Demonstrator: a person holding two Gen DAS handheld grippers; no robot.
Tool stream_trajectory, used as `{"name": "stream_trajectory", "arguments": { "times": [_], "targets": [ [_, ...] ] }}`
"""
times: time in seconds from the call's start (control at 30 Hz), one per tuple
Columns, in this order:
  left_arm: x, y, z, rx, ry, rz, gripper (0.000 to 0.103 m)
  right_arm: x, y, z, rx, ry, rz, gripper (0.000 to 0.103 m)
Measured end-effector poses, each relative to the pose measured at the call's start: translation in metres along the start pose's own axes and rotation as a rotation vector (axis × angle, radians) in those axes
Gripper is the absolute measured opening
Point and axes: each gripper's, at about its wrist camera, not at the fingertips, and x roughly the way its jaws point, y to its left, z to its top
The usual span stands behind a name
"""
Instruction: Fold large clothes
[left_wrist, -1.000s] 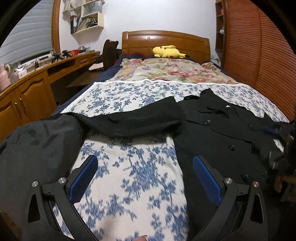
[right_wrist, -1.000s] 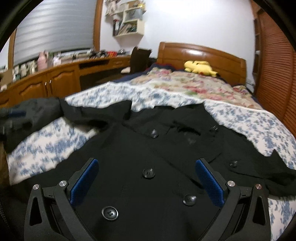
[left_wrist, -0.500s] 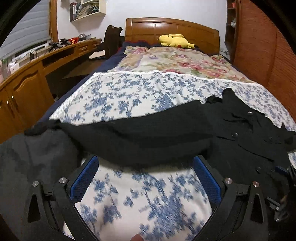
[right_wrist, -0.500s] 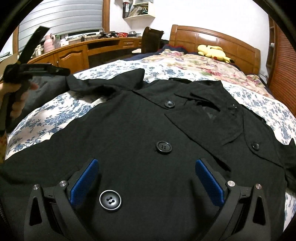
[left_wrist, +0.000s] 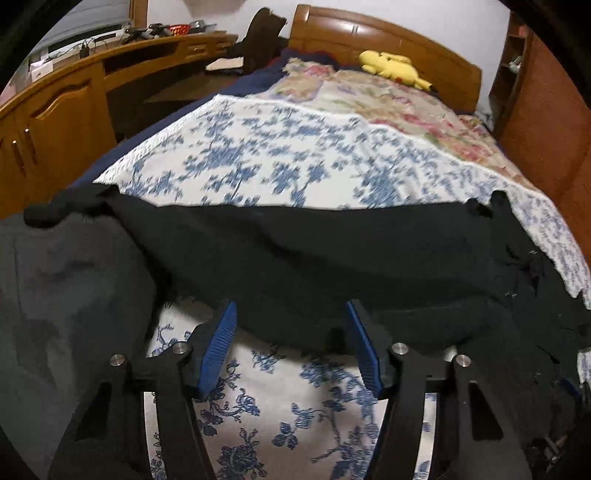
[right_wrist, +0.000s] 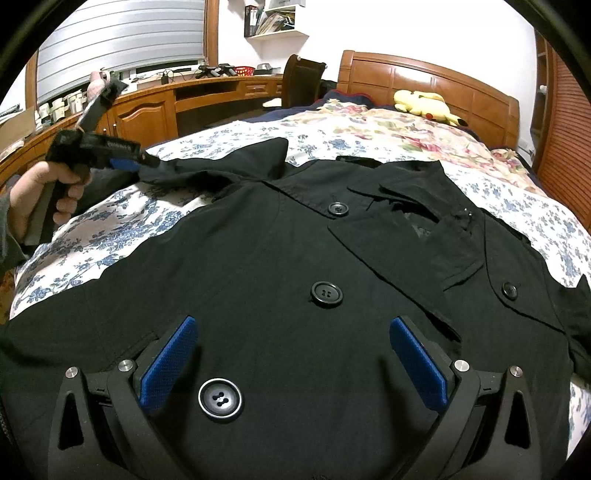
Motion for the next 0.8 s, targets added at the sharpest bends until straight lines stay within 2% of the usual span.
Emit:
{"name": "stream_trajectory", "arguments": {
  "times": [0.23, 0.3, 0.53, 0.63, 0.8],
  "targets": [
    [0.016, 0.011, 0.000, -0.056, 0.019, 0.031, 0.061, 0.003, -0.001, 0.000, 0.007, 0.003, 0.004, 0.103],
    [0.018, 0.012, 0.001, -0.065, 0.024, 0.043, 0.058, 0.003, 0.000, -0.001, 0.009, 0.002, 0.005, 0.103],
    [0.022, 0.009, -0.009, -0.051, 0.050, 0.101, 0.058, 0.004, -0.001, -0.002, 0.016, 0.000, 0.010, 0.103],
    [0.027, 0.016, -0.015, -0.076, 0.082, 0.077, 0.058, 0.004, -0.001, -0.002, 0.019, -0.001, 0.011, 0.103],
    [0.022, 0.026, -0.005, -0.156, 0.025, 0.031, 0.058, 0.005, -0.001, -0.002, 0.017, 0.000, 0.010, 0.103]
  ]
}}
